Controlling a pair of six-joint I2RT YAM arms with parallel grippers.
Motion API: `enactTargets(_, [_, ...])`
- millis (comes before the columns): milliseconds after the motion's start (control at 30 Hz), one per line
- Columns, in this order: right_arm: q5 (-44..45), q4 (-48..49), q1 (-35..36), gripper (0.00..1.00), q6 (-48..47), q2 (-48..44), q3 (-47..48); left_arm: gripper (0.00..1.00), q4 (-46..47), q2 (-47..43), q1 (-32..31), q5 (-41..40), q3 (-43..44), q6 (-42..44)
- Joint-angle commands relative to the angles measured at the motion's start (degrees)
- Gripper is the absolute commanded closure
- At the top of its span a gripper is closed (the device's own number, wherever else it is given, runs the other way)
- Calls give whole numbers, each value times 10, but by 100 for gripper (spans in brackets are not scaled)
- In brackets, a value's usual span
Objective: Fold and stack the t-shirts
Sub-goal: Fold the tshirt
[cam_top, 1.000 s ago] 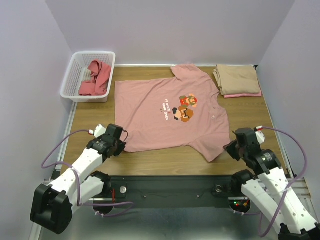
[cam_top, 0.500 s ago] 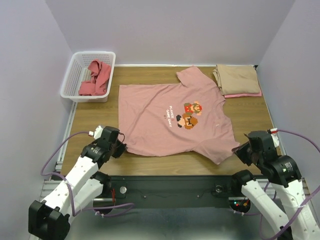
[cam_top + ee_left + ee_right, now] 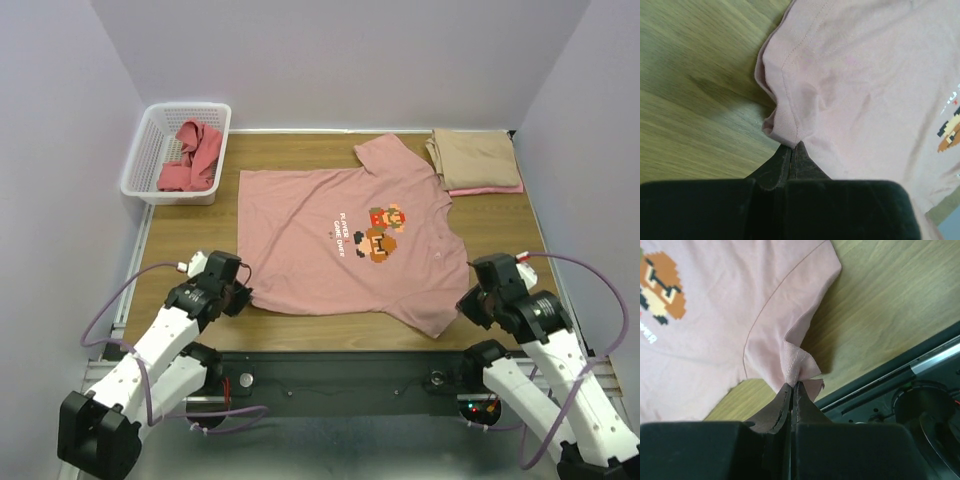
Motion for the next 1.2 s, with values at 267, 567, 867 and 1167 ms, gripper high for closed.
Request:
enactTargets(267, [154,141,-1,99,-51,131,92,100,74,152,11,-31,127,69])
enactTargets(567, [207,259,-1,99,-89,250,135,100,91,250,56,-32,198,113])
enactTargets(867, [241,333,-2,99,-114,355,187,100,117,320,85,-33,242,149])
enactTargets(1167, [268,376,-15,99,-147,460,238,100,141,385,114,-28,266,160])
